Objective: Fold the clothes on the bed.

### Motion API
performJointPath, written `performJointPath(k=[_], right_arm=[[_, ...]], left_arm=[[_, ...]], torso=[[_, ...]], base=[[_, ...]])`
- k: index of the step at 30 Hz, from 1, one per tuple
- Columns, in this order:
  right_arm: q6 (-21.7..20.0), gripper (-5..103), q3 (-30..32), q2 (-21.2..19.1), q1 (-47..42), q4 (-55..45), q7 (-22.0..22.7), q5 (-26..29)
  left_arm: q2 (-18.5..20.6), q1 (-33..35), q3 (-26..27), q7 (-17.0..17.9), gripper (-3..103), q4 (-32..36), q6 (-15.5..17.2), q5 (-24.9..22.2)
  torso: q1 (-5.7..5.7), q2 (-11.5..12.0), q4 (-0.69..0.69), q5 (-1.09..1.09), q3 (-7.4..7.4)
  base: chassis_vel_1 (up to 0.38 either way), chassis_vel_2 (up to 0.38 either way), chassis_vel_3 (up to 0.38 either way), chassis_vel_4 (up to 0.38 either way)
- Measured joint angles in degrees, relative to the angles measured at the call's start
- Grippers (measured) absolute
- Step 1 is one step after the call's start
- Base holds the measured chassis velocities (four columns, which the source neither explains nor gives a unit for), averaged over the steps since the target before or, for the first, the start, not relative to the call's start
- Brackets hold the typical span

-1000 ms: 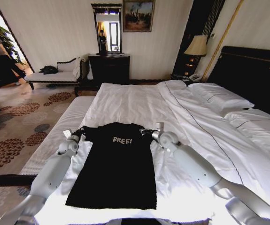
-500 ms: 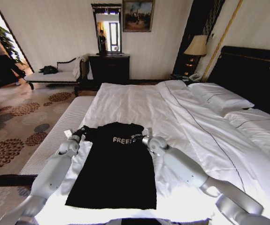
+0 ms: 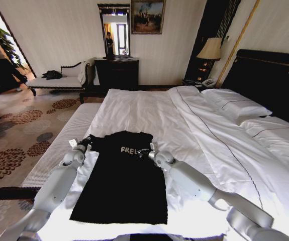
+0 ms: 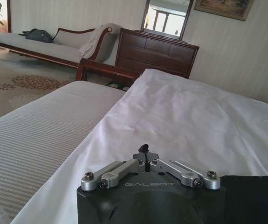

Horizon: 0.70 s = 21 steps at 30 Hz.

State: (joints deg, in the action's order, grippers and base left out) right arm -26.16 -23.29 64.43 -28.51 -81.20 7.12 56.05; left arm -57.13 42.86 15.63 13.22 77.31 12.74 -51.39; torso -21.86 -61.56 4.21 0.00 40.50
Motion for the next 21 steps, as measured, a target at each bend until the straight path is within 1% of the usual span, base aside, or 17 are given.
performJointPath(k=[4,5,6,7,9,13,15,18,19,20,21], right_arm=[[0.2,0,-1.2,0.7,0.1,0.1,-0.1,-0.2],[0.3,-3,-1.4,0.7,0.1,0.0,-0.1,-0.3],[0.3,-3,-1.5,0.7,0.1,-0.1,0.0,-0.3],[0.3,0,-1.4,0.5,0.0,-0.6,0.2,-0.2],[0.3,0,-1.3,0.4,-0.1,-0.8,0.4,-0.1],[0.3,22,1.1,-1.2,-0.5,-2.7,1.3,1.8],[0.3,22,2.2,-1.7,-0.8,-3.4,1.5,2.5],[0.4,38,5.8,-3.2,-1.9,-5.5,2.1,3.9],[0.4,43,8.3,-4.0,-2.9,-6.9,2.4,4.4],[0.4,43,8.3,-4.0,-2.9,-6.9,2.4,4.4],[0.4,49,9.9,-4.5,-3.6,-7.8,2.6,4.8]], left_arm=[[0.0,0.0,0.0,0.0,0,0.1,0.0,0.0],[0.0,0.0,0.0,0.0,0,0.1,0.0,0.0],[0.0,0.0,0.0,0.0,0,0.0,0.0,0.0],[-0.1,0.1,0.0,0.0,0,0.0,0.0,0.0],[-0.2,0.1,0.0,0.0,0,-0.1,0.0,0.0],[-0.8,0.0,-0.3,0.1,0,-0.3,0.0,0.1],[-1.0,0.0,-0.4,0.2,0,-0.2,0.0,0.2],[-1.2,0.3,-0.5,0.6,0,0.6,0.0,0.4],[-1.3,0.5,-0.5,0.8,0,1.0,0.1,0.4],[-1.3,0.5,-0.5,0.8,0,1.0,0.1,0.4],[-1.3,0.6,-0.5,0.9,0,1.3,0.1,0.4]], torso=[[0.0,0.0,-0.01,0.0,0.0],[0.0,0.0,-0.01,0.0,0.0],[0.0,0.0,-0.01,0.0,0.0],[0.0,0.0,-0.01,0.0,0.0],[0.0,0.0,-0.01,0.0,0.0],[0.0,0.0,-0.01,0.0,0.0],[0.0,0.0,0.0,0.0,0.0],[0.0,0.0,0.0,0.01,0.0],[0.0,0.0,-0.01,0.01,0.0],[0.0,0.0,-0.01,0.01,0.0],[0.0,0.0,-0.01,0.02,0.0]], base=[[0.0,0.0,0.0,0.0],[0.0,0.0,0.0,0.0],[0.0,0.0,0.0,0.0],[0.0,0.0,0.0,0.0],[0.0,0.0,0.0,0.0],[0.0,0.0,0.0,0.0],[0.0,0.0,0.0,0.0],[0.0,0.0,0.0,0.0],[0.0,0.0,0.0,0.0],[0.0,0.0,0.0,0.0],[0.0,0.0,0.0,0.0]])
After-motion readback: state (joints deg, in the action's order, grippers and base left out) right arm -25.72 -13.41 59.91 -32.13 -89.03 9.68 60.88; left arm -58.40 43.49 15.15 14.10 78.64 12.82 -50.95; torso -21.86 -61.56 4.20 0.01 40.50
